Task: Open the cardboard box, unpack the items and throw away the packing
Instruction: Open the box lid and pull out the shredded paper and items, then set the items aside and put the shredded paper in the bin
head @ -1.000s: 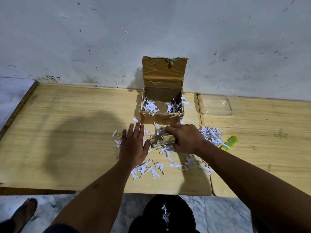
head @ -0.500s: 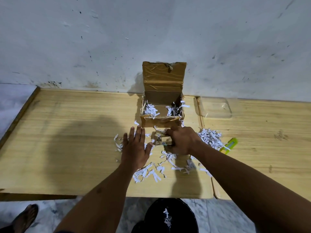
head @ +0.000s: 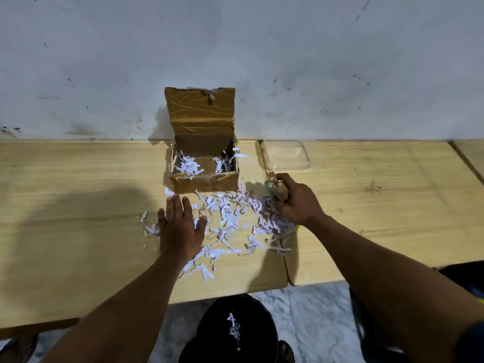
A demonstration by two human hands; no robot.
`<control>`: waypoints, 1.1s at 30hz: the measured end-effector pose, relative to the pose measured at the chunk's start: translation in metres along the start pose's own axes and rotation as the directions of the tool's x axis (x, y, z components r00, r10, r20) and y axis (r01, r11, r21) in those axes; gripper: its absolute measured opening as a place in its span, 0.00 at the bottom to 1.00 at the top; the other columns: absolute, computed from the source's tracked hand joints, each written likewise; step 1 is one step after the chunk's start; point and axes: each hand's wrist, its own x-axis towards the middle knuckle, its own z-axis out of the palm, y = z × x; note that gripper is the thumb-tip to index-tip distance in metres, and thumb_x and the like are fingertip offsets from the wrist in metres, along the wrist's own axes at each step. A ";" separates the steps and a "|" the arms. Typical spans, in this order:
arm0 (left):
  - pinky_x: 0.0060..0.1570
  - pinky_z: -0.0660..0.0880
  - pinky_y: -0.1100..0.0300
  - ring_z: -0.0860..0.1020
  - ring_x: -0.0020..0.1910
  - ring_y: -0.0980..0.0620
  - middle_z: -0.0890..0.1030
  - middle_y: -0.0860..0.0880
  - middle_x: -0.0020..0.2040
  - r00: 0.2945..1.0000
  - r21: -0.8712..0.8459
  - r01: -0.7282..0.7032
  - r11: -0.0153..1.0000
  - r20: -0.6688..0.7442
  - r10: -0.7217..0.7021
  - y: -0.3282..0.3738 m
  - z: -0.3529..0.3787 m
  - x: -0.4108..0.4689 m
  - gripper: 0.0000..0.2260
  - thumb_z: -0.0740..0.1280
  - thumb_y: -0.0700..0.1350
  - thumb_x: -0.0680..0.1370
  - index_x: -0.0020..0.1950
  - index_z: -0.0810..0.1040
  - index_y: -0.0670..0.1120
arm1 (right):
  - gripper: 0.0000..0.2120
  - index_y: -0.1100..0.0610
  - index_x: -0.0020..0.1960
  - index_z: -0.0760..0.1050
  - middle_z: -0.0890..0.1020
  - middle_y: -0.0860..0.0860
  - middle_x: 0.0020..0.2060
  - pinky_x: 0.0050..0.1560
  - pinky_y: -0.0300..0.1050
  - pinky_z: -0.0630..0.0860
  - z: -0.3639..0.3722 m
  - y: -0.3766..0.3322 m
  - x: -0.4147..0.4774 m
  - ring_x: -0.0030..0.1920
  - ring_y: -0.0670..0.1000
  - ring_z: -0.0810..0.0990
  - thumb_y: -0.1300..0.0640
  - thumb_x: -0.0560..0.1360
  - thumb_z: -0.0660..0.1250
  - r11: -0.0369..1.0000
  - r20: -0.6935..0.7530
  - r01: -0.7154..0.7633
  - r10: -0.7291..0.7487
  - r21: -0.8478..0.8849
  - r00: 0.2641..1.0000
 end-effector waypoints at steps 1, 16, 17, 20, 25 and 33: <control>0.73 0.53 0.38 0.56 0.77 0.37 0.61 0.34 0.77 1.000 0.003 -0.001 1.000 0.006 0.001 0.000 0.000 0.000 0.35 0.50 0.61 0.78 0.75 0.64 0.36 | 0.28 0.49 0.67 0.69 0.85 0.55 0.44 0.39 0.51 0.77 -0.005 0.004 -0.001 0.43 0.63 0.82 0.52 0.68 0.69 0.998 0.005 -0.046 0.046 0.050 0.999; 0.71 0.58 0.36 0.60 0.76 0.37 0.65 0.34 0.75 0.997 0.041 -0.050 0.998 -0.054 0.052 -0.005 0.006 0.001 0.36 0.50 0.62 0.77 0.73 0.66 0.35 | 0.27 0.53 0.68 0.71 0.83 0.58 0.53 0.47 0.48 0.74 -0.039 0.080 -0.015 0.53 0.63 0.80 0.64 0.70 0.66 0.886 -0.342 -0.428 0.463 0.176 0.818; 0.71 0.58 0.37 0.60 0.76 0.37 0.65 0.34 0.75 0.997 0.045 -0.049 0.998 -0.053 0.052 -0.005 0.006 0.001 0.36 0.50 0.62 0.77 0.73 0.66 0.36 | 0.29 0.51 0.69 0.69 0.82 0.58 0.54 0.48 0.50 0.74 -0.041 0.084 -0.017 0.54 0.63 0.79 0.64 0.69 0.66 0.867 -0.343 -0.482 0.495 0.127 0.799; 0.71 0.57 0.37 0.60 0.76 0.37 0.64 0.35 0.75 0.998 0.043 -0.046 0.998 -0.048 0.048 -0.005 0.006 0.001 0.35 0.50 0.62 0.77 0.73 0.65 0.36 | 0.33 0.49 0.72 0.63 0.77 0.57 0.58 0.54 0.56 0.74 -0.041 0.096 -0.021 0.58 0.63 0.77 0.60 0.69 0.67 0.762 -0.273 -0.642 0.603 -0.079 0.750; 0.72 0.57 0.37 0.60 0.76 0.37 0.64 0.35 0.75 0.998 0.028 -0.042 0.999 -0.049 0.043 -0.005 0.005 0.000 0.34 0.49 0.61 0.78 0.73 0.66 0.36 | 0.22 0.52 0.69 0.62 0.74 0.58 0.60 0.57 0.62 0.69 -0.028 0.106 -0.022 0.62 0.63 0.73 0.49 0.78 0.62 0.672 -0.232 -0.717 0.679 -0.187 0.697; 0.74 0.54 0.40 0.57 0.77 0.39 0.62 0.37 0.77 0.998 0.013 -0.022 1.000 -0.050 0.022 -0.003 0.005 0.000 0.34 0.48 0.61 0.78 0.75 0.64 0.38 | 0.42 0.49 0.79 0.45 0.66 0.57 0.70 0.58 0.65 0.71 -0.013 0.109 -0.028 0.67 0.64 0.68 0.37 0.75 0.64 0.716 -0.253 -0.687 0.647 -0.126 0.720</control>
